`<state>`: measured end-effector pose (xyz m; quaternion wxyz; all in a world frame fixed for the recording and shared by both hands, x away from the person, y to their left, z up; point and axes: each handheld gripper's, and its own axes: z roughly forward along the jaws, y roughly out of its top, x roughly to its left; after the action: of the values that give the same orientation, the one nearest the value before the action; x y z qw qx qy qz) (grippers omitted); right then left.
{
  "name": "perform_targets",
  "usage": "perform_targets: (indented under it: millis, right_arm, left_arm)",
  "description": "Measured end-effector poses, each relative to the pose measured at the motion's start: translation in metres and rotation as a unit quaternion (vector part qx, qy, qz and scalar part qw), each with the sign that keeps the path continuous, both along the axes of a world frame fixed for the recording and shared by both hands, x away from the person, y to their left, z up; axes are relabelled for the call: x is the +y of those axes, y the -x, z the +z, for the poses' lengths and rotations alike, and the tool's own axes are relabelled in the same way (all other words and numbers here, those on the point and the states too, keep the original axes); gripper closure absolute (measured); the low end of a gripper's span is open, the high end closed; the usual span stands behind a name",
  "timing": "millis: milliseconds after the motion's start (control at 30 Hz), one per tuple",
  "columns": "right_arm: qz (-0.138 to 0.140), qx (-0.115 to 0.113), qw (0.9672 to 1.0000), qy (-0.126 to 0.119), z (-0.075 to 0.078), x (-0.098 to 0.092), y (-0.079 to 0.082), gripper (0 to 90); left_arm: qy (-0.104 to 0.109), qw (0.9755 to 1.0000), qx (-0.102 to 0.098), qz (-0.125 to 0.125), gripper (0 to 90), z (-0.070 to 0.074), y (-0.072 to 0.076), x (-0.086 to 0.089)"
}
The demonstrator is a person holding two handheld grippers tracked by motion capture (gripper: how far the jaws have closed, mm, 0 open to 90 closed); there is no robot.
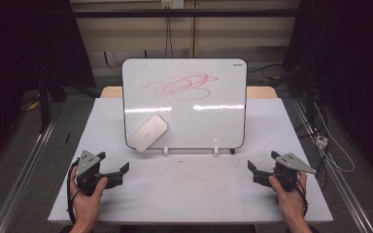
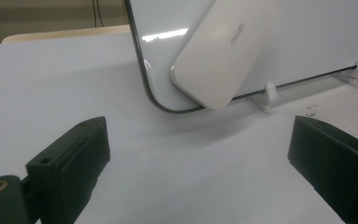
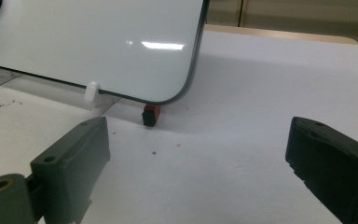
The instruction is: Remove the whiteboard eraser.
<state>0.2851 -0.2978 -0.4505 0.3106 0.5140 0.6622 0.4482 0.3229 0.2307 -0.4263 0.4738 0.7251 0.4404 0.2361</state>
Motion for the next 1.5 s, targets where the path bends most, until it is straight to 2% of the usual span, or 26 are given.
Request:
perform_targets:
  millis: [100, 167, 267, 333, 400, 500, 533, 600, 733, 767, 800, 867, 900, 933, 1000, 1133, 1233, 1333, 1367, 1467, 1500]
  right_arm:
    - [0.004, 0.000, 1.0000, -0.002, 0.000, 0.000, 0.000, 6.2]
    - [0.006, 0.002, 1.0000, -0.002, 0.000, 0.000, -0.001, 6.2]
    - [0.008, 0.004, 1.0000, -0.003, 0.000, 0.001, -0.001, 5.8]
    - [0.011, 0.005, 0.9999, -0.002, 0.000, 0.002, -0.001, 5.4]
    - [0.014, 0.007, 0.9999, 0.000, -0.001, 0.002, -0.002, 5.4]
    - [0.014, 0.006, 0.9999, 0.000, -0.001, 0.002, -0.002, 5.4]
    - [0.013, 0.008, 0.9999, -0.004, -0.001, 0.002, -0.002, 5.4]
    - [0.012, 0.010, 0.9999, -0.005, -0.001, 0.001, -0.003, 5.4]
    - [0.015, 0.010, 0.9998, -0.003, -0.001, 0.002, -0.002, 5.5]
    - [0.017, 0.009, 0.9998, -0.002, -0.001, 0.002, -0.002, 5.5]
    - [0.018, 0.008, 0.9998, -0.002, -0.001, 0.003, -0.002, 5.6]
    - [0.019, 0.007, 0.9998, 0.000, 0.000, 0.003, -0.002, 5.7]
    - [0.020, 0.010, 0.9998, -0.001, 0.000, 0.004, -0.002, 5.7]
    - [0.020, 0.011, 0.9997, -0.002, 0.000, 0.004, -0.003, 5.7]
    - [0.021, 0.011, 0.9997, -0.003, 0.000, 0.004, -0.003, 5.7]
    - [0.025, 0.012, 0.9996, 0.000, 0.001, 0.008, -0.004, 5.8]
    - [0.024, 0.013, 0.9996, 0.000, 0.001, 0.008, -0.004, 5.8]
    - [0.024, 0.016, 0.9996, 0.001, 0.000, 0.009, -0.005, 5.9]
    - [0.025, 0.016, 0.9996, 0.001, 0.000, 0.009, -0.005, 6.0]
    - [0.025, 0.015, 0.9996, 0.001, 0.000, 0.009, -0.004, 6.0]
    - [0.026, 0.015, 0.9995, 0.000, 0.000, 0.009, -0.004, 6.0]
  left_arm:
    - [-0.002, 1.0000, 0.001, 0.002, 5.5, 0.000, -0.001, -0.001]
    - [0.004, 0.9999, -0.002, -0.012, 5.2, 0.000, -0.003, -0.002]
    - [0.002, 0.9999, -0.002, -0.010, 5.2, 0.000, -0.004, -0.003]
    - [-0.003, 1.0000, 0.003, -0.008, 5.3, -0.001, -0.006, -0.004]
    - [0.003, 0.9998, 0.008, -0.016, 5.6, 0.000, -0.008, -0.004]
    - [-0.015, 0.9997, 0.007, -0.018, 5.6, 0.002, -0.010, -0.005]
    - [-0.012, 0.9997, 0.008, -0.018, 5.6, 0.002, -0.011, -0.006]
    - [-0.022, 0.9995, 0.012, -0.016, 6.0, 0.003, -0.013, -0.007]
    - [-0.029, 0.9992, 0.015, -0.023, 6.5, 0.006, -0.018, -0.012]
    - [-0.031, 0.9987, 0.020, -0.035, 6.5, 0.008, -0.020, -0.014]
    - [-0.031, 0.9980, 0.018, -0.052, 6.6, 0.011, -0.021, -0.016]
    - [-0.042, 0.9976, 0.011, -0.055, 6.6, 0.015, -0.022, -0.020]
    - [-0.042, 0.9976, 0.011, -0.055, 6.7, 0.015, -0.022, -0.020]
    - [-0.033, 0.9975, 0.011, -0.061, 6.7, 0.017, -0.025, -0.021]
    - [-0.034, 0.9980, 0.008, -0.053, 6.8, 0.020, -0.027, -0.023]
    - [-0.043, 0.9974, 0.000, -0.057, 7.0, 0.025, -0.031, -0.025]
    - [-0.039, 0.9980, 0.001, -0.051, 7.4, 0.029, -0.033, -0.028]
    - [-0.041, 0.9975, -0.001, -0.058, 7.7, 0.032, -0.035, -0.030]
    - [-0.035, 0.9977, -0.002, -0.058, 7.7, 0.033, -0.036, -0.033]
    - [-0.035, 0.9972, 0.003, -0.066, 7.6, 0.035, -0.038, -0.035]
    - [-0.040, 0.9970, -0.003, -0.065, 7.6, 0.037, -0.038, -0.040]
